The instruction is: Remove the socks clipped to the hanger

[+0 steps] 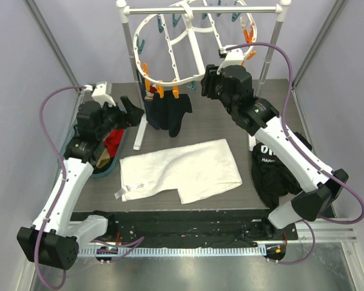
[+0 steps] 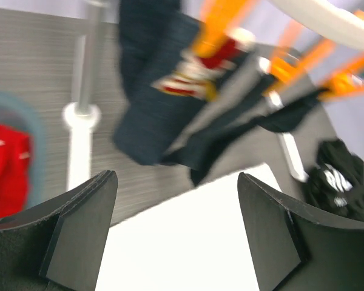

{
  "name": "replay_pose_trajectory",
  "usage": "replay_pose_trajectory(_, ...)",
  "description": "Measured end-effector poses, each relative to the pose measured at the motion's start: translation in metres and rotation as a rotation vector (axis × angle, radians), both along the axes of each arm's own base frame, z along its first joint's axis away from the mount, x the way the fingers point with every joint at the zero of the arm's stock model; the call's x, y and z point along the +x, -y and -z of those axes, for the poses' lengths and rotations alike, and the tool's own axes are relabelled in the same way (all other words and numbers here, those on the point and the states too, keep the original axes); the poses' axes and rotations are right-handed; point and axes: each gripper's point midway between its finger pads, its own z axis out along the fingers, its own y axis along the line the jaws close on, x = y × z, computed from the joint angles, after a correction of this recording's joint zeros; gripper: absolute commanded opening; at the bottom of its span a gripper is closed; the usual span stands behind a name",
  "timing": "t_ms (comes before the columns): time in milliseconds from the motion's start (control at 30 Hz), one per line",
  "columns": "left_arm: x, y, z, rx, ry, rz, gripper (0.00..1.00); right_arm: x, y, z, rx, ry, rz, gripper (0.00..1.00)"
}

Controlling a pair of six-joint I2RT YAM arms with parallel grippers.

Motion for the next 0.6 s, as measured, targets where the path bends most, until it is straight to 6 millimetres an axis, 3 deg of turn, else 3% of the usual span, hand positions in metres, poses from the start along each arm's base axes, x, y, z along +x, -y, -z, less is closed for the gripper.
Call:
replay_pose_trajectory(267,-0.009,0.072,0.007,-0.007,0.034,0.255,0.83,0.0,0.0,0.0,0.0,0.0,-0.001,0.52)
replay_pose_trajectory(600,0.008,0.117,0.057,0.029,-0.051,0.362,0.81,0.0,-0.001,0.002,-0.002,-0.003,-0.005,0.52)
